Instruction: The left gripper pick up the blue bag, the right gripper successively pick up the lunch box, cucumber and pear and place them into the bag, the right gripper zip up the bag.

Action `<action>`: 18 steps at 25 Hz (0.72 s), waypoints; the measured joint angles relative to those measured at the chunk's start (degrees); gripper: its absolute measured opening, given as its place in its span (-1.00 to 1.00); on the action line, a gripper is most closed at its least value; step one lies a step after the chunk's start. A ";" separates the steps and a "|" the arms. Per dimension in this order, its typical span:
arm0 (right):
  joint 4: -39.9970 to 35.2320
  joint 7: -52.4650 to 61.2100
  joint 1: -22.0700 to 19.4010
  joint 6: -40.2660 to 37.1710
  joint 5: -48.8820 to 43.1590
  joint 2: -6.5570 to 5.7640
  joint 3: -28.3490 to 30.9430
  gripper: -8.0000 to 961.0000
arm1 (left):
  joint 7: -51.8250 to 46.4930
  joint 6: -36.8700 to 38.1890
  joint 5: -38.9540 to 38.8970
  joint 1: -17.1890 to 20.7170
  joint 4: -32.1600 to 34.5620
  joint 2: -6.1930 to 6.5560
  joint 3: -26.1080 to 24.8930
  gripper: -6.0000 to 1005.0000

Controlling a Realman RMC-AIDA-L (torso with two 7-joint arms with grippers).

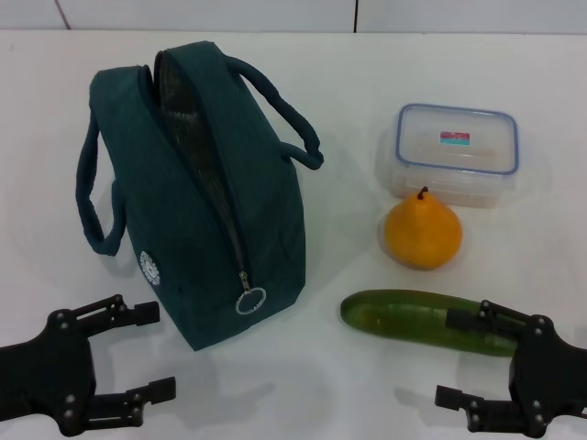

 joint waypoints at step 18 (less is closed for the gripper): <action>0.00 0.00 -0.03 -0.20 0.21 0.00 0.00 0.78 | -11.89 -0.11 -1.79 -0.62 -0.15 1.06 -0.57 0.70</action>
